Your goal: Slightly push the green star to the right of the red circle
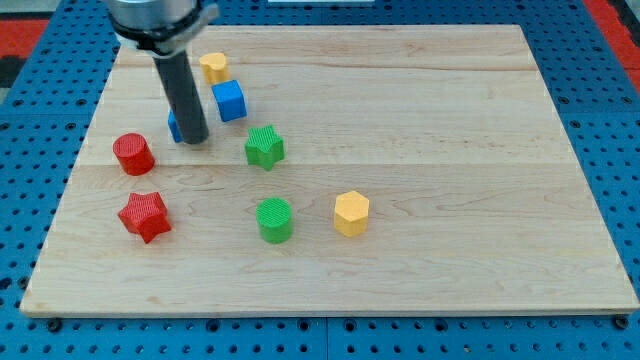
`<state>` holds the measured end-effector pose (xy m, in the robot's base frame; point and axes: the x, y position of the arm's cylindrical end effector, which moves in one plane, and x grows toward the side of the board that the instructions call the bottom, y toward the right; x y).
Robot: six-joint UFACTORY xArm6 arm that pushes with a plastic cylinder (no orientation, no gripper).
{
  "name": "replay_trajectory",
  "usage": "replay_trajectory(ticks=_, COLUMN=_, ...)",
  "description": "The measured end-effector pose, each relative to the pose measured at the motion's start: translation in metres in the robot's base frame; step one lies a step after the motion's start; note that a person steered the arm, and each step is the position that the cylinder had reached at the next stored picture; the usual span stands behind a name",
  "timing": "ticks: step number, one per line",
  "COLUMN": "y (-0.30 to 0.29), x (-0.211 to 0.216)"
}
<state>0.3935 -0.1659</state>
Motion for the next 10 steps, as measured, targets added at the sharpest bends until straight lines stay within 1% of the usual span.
replay_trajectory(ticks=1, y=-0.017, x=-0.020)
replay_trajectory(ticks=3, y=0.064, x=-0.003)
replay_trajectory(ticks=4, y=0.084, x=0.028)
replay_trajectory(ticks=5, y=0.085, x=0.045)
replay_trajectory(ticks=6, y=0.067, x=0.038)
replay_trajectory(ticks=7, y=0.070, x=0.069)
replay_trajectory(ticks=8, y=0.077, x=0.090)
replay_trajectory(ticks=9, y=0.103, x=0.091)
replay_trajectory(ticks=10, y=0.105, x=0.091)
